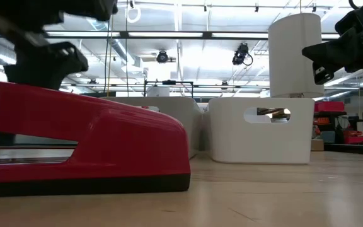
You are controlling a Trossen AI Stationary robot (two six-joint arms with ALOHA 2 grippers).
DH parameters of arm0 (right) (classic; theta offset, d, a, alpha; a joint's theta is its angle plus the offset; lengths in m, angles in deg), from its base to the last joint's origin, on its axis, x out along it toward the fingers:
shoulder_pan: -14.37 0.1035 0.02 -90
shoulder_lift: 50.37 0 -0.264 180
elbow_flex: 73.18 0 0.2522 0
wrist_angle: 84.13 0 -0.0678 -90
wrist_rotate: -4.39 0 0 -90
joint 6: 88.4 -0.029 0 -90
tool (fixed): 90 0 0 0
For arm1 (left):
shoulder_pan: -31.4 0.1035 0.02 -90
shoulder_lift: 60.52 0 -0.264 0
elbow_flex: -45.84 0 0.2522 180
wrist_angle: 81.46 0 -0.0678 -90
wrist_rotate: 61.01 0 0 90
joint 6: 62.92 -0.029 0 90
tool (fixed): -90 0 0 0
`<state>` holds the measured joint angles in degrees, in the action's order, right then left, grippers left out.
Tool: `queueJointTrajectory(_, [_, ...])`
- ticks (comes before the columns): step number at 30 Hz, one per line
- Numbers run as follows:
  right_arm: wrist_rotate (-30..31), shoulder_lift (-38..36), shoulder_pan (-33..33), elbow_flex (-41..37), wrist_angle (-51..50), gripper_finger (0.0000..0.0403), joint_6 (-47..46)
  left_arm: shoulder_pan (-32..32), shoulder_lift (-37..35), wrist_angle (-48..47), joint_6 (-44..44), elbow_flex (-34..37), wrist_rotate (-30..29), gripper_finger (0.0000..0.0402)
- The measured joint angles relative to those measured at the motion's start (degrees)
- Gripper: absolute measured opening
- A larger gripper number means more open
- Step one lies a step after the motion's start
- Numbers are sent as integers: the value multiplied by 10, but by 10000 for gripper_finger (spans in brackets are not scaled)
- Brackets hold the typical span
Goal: Pick and place Stapler, Stapler remover, tape
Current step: Put the red stapler in the white bin
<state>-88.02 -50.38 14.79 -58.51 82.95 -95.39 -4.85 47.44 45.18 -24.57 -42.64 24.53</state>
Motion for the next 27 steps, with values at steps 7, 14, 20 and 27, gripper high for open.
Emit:
queueJointTrajectory(7, [0, 0, 0, 0, 0, 4, 0, -1, 16, -1, 0, 0, 8, 295])
queueJointTrajectory(14, [0, 0, 0, 0, 0, 4, 0, -1, 16, 1, 0, 0, 16, 236])
queueJointTrajectory(20, [0, 0, 0, 0, 0, 4, 0, -1, 15, 1, 0, 0, 19, 194])
queueJointTrajectory(27, [0, 0, 0, 0, 0, 4, 0, -1, 15, -3, 0, 0, 19, 154])
